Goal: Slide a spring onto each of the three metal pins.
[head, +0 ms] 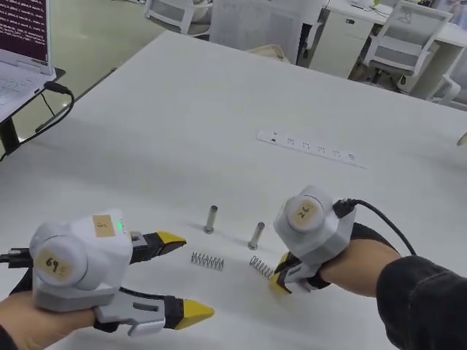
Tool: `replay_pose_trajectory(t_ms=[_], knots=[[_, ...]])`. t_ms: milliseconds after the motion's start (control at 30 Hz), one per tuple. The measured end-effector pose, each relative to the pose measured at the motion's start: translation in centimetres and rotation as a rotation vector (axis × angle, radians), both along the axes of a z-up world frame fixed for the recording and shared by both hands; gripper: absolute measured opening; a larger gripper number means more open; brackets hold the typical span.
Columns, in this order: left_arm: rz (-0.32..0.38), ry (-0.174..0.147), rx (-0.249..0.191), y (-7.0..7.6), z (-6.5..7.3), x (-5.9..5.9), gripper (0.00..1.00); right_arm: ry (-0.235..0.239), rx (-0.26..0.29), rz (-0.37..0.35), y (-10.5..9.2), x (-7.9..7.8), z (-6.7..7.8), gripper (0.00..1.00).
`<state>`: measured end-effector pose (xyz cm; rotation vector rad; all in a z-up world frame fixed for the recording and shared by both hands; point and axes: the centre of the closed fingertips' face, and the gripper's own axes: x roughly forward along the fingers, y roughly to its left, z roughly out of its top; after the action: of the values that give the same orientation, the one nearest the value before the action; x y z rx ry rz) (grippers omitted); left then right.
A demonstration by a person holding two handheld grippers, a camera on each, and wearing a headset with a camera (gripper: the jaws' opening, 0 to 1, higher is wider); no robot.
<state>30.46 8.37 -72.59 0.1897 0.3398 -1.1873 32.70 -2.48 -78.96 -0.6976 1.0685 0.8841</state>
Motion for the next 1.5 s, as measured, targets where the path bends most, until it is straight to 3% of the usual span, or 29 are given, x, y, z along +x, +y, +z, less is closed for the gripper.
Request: replay_pose_trajectory(t_ms=[300,633,900,1500], knots=[[-0.02,-0.005,0.001,-0.6,0.0,-0.1,0.58,0.017,0.002,0.052,0.1,-1.2,1.6,0.08],[-0.047,-0.01,0.005,-1.0,0.1,-0.5,0.54,0.063,0.031,0.126,1.4,-2.8,3.7,0.08],[-0.091,-0.042,0.019,-1.6,0.1,-0.9,0.47,0.096,0.048,0.188,3.2,-4.0,5.4,0.08],[-0.208,-0.09,0.051,-3.2,-0.5,-2.6,0.28,0.189,0.061,0.277,6.0,-6.3,6.2,0.08]])
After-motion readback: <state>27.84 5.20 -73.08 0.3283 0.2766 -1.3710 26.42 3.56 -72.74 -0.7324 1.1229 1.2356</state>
